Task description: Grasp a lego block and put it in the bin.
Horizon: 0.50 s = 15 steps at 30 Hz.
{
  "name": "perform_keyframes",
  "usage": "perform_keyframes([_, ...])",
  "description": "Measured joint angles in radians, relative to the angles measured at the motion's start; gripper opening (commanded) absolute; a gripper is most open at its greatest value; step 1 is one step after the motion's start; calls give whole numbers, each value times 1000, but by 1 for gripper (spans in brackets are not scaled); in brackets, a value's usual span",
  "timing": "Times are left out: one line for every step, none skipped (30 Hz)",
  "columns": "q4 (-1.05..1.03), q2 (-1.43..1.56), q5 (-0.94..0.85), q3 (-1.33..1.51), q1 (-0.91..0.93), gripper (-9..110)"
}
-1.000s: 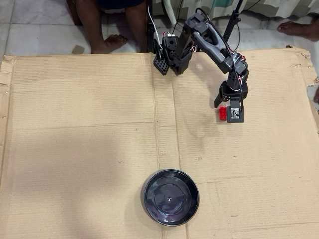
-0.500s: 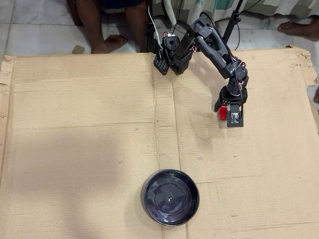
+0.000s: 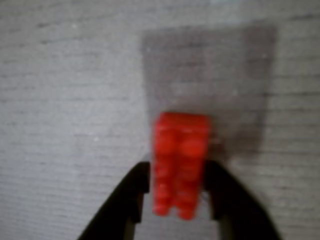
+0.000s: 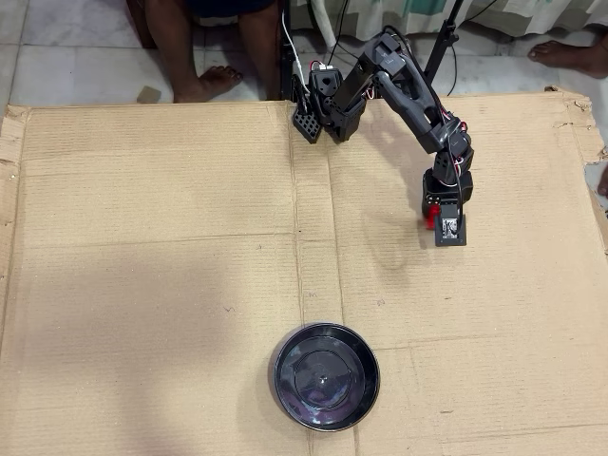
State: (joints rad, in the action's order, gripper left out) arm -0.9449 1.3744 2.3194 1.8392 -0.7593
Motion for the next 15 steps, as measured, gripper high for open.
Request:
perform_keyframes([0, 0, 0, 0, 0, 5])
perform_keyframes([0, 0, 0, 0, 0, 4])
perform_keyframes([0, 0, 0, 0, 0, 3])
perform_keyframes([0, 0, 0, 0, 2, 2])
perform_keyframes([0, 0, 0, 0, 5, 2])
perform_keyframes([0, 0, 0, 0, 9, 1])
perform_keyframes([0, 0, 0, 0, 17, 0])
perform_keyframes([0, 0, 0, 0, 21, 0])
perform_keyframes([0, 0, 0, 0, 29, 0])
perform_keyframes([0, 0, 0, 0, 35, 0])
perform_keyframes([0, 0, 0, 0, 43, 0])
perform_keyframes([0, 0, 0, 0, 52, 0])
perform_keyframes([0, 0, 0, 0, 63, 0])
perform_keyframes([0, 0, 0, -3, 72, 0])
perform_keyframes([0, 0, 2, -14, 81, 0])
